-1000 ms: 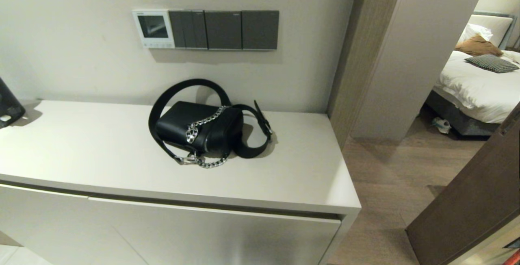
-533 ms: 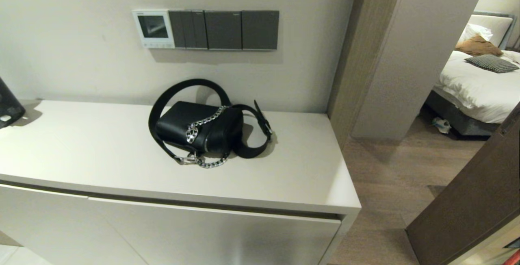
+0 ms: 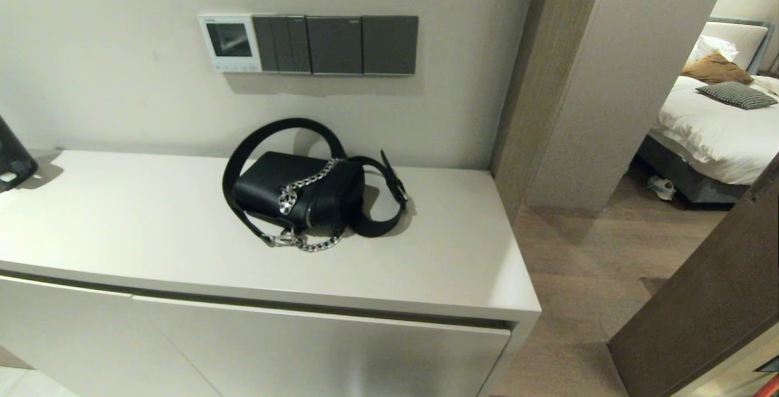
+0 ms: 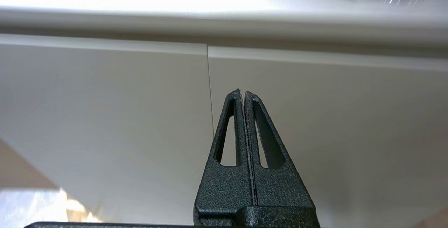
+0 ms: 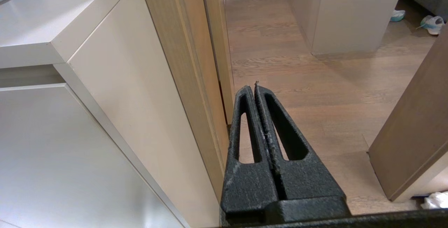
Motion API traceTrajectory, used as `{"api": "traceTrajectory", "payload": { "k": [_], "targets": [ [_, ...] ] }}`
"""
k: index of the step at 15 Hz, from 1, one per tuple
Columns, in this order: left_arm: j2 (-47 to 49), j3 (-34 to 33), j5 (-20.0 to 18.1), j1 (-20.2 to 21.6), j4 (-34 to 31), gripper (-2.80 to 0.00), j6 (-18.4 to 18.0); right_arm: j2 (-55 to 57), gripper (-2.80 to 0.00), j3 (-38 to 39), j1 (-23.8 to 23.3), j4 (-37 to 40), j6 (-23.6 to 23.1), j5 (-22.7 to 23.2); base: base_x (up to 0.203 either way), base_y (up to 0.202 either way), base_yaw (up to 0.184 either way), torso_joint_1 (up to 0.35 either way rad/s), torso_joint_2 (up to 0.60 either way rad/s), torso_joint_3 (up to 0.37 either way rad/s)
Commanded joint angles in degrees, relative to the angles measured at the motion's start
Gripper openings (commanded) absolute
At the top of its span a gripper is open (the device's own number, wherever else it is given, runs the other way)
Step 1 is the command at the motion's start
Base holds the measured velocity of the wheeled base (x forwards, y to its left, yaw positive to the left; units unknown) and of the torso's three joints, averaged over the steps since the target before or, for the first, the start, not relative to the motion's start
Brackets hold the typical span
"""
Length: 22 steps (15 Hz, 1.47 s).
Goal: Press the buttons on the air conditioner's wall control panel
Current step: Turn on the central air conditioner
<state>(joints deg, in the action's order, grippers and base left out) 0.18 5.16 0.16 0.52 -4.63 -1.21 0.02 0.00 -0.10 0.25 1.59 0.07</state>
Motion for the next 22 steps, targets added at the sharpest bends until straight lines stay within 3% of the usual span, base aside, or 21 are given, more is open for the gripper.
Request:
{"api": "traceTrajectory", "payload": {
  "k": [1, 7, 11, 17, 22],
  "targets": [
    [2.71, 7.52, -0.16, 0.01, -2.13, -2.80, 0.07, -0.02, -2.80, 0.18, 0.01, 0.02, -0.01, 0.01, 0.000, 0.000, 0.000, 0.000, 0.00, 0.000],
    [20.96, 30.58, -1.26, 0.00, -3.40, -2.80, 0.19, -0.02, -2.80, 0.18, 0.01, 0.02, 0.08, 0.01, 0.000, 0.000, 0.000, 0.000, 0.00, 0.000],
    [39.18, 43.68, -3.57, 0.00, 0.48, -2.80, 0.47, -0.02, -2.80, 0.18, 0.01, 0.02, -0.01, 0.01, 0.000, 0.000, 0.000, 0.000, 0.00, 0.000],
    [65.21, 57.57, -8.34, 0.00, 4.53, -2.80, 0.60, -0.02, -2.80, 0.18, 0.01, 0.02, -0.01, 0.01, 0.000, 0.000, 0.000, 0.000, 0.00, 0.000],
    [86.59, 66.10, -10.52, -0.45, 14.26, -2.80, 1.71, -0.02, -2.80, 0.18, 0.01, 0.02, 0.07, 0.01, 0.000, 0.000, 0.000, 0.000, 0.00, 0.000]
  ]
}}
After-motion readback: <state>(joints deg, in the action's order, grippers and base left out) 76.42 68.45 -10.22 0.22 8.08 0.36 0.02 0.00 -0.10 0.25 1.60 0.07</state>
